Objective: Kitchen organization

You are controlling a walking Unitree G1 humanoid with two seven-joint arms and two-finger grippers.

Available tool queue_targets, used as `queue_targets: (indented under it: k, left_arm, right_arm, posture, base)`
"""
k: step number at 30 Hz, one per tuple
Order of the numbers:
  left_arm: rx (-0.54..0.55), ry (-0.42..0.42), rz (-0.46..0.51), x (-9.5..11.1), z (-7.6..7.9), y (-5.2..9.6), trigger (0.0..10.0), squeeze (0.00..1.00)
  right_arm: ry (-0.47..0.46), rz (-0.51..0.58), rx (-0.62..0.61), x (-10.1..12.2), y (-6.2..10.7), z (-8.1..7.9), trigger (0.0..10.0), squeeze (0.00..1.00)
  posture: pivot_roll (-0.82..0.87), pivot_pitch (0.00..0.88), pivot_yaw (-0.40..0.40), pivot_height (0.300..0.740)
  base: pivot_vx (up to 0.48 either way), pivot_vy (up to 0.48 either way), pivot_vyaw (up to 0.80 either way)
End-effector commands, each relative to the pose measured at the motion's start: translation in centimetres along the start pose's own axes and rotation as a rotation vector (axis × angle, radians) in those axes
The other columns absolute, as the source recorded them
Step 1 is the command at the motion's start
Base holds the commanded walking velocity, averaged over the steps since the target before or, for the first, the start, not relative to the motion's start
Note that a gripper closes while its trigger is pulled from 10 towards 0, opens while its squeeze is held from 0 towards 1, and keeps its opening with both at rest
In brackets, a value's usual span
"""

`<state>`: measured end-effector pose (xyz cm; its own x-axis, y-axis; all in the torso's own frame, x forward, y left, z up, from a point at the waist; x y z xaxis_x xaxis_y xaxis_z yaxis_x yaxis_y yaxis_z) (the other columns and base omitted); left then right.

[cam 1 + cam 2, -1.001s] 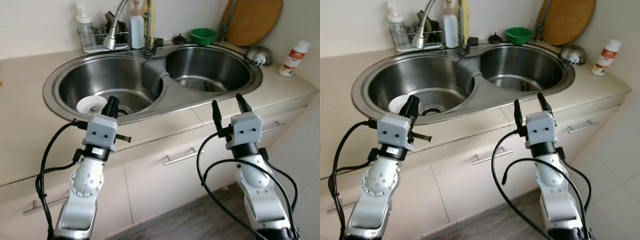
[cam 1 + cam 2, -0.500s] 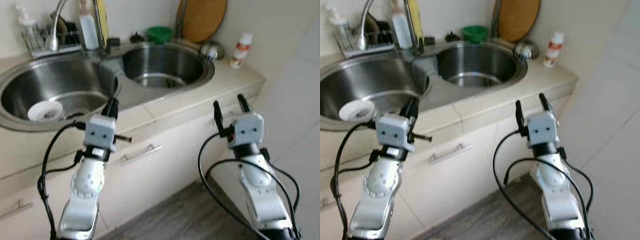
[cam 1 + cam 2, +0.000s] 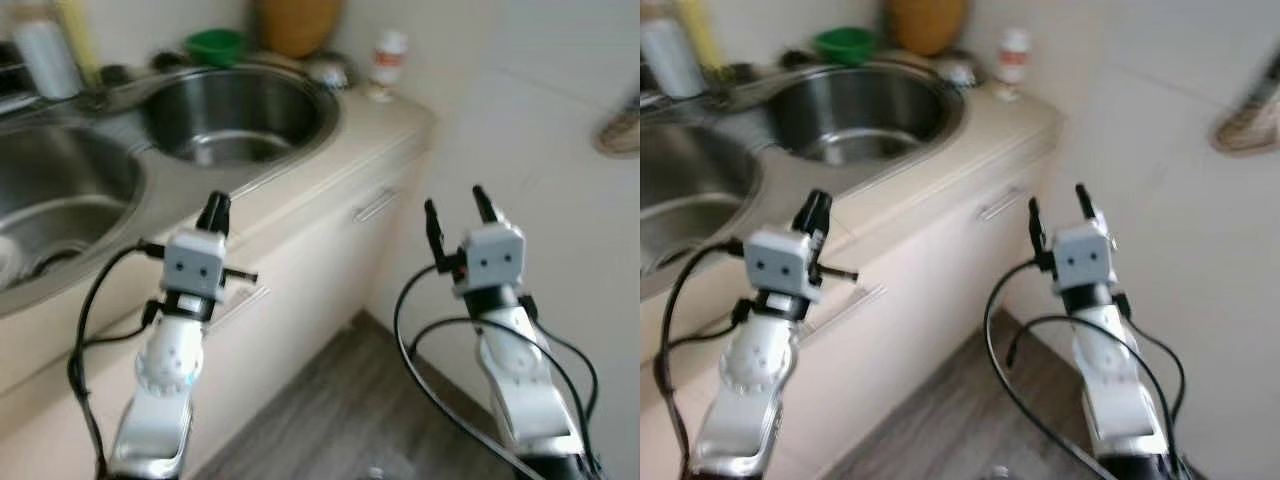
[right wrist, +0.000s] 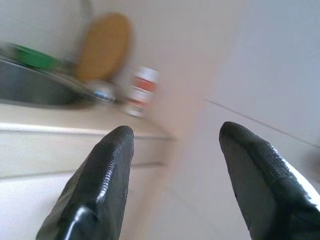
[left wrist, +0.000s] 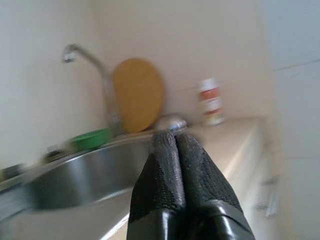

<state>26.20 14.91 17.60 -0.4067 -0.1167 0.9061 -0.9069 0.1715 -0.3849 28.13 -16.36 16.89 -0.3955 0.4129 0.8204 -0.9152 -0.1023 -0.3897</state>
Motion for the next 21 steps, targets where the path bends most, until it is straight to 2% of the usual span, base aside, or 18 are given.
queue_targets:
  k: [1,3,8,15,21]
  left_arm:
    - [0.006,-0.008,-0.002,0.05,-0.35,0.07,10.0,0.00]
    - [0.004,0.002,-0.008,-0.04,-0.33,0.09,10.0,0.00]
    - [0.003,0.000,-0.007,-0.04,-0.37,0.08,10.0,0.00]
    - [-0.016,-0.040,-0.023,-0.30,-0.16,0.04,10.0,0.00]
    - [-0.022,-0.045,-0.023,-0.34,-0.10,0.09,10.0,0.00]
  right_arm:
    - [-0.002,0.010,0.001,0.28,-0.11,-0.12,10.0,0.00]
    - [-0.004,0.009,-0.001,0.28,-0.14,-0.12,10.0,0.00]
    - [-0.006,0.007,-0.006,0.25,-0.15,-0.07,10.0,0.00]
    - [0.001,0.008,-0.009,0.30,-0.16,-0.15,10.0,0.00]
    - [0.020,0.007,-0.009,0.22,-0.18,-0.14,10.0,0.00]
  posture:
    - [-0.03,0.008,-0.062,0.740]
    - [-0.03,0.009,-0.061,0.740]
    - [-0.03,0.009,-0.060,0.740]
    - [-0.03,0.010,-0.056,0.740]
    - [-0.03,0.009,-0.055,0.740]
  base:
    - [0.000,0.000,-0.80]
    - [0.000,0.000,-0.80]
    - [0.000,0.452,-0.80]
    - [0.000,0.000,-0.80]
    - [0.000,-0.480,-0.80]
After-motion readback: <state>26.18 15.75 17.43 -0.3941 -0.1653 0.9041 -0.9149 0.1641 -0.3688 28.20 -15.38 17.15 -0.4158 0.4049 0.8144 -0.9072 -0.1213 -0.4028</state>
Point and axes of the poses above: a point about 5 cm out from each wrist's last joint towards the gripper, its own y axis pointing back from the gripper into the wrist, its own x axis along the axis of the wrist's last joint, z = x × y, the point moved 1 cm from there along -y, pointing out of the wrist towards the gripper, and after that the axes turned 8 degrees about y, right-handed, at the moved point
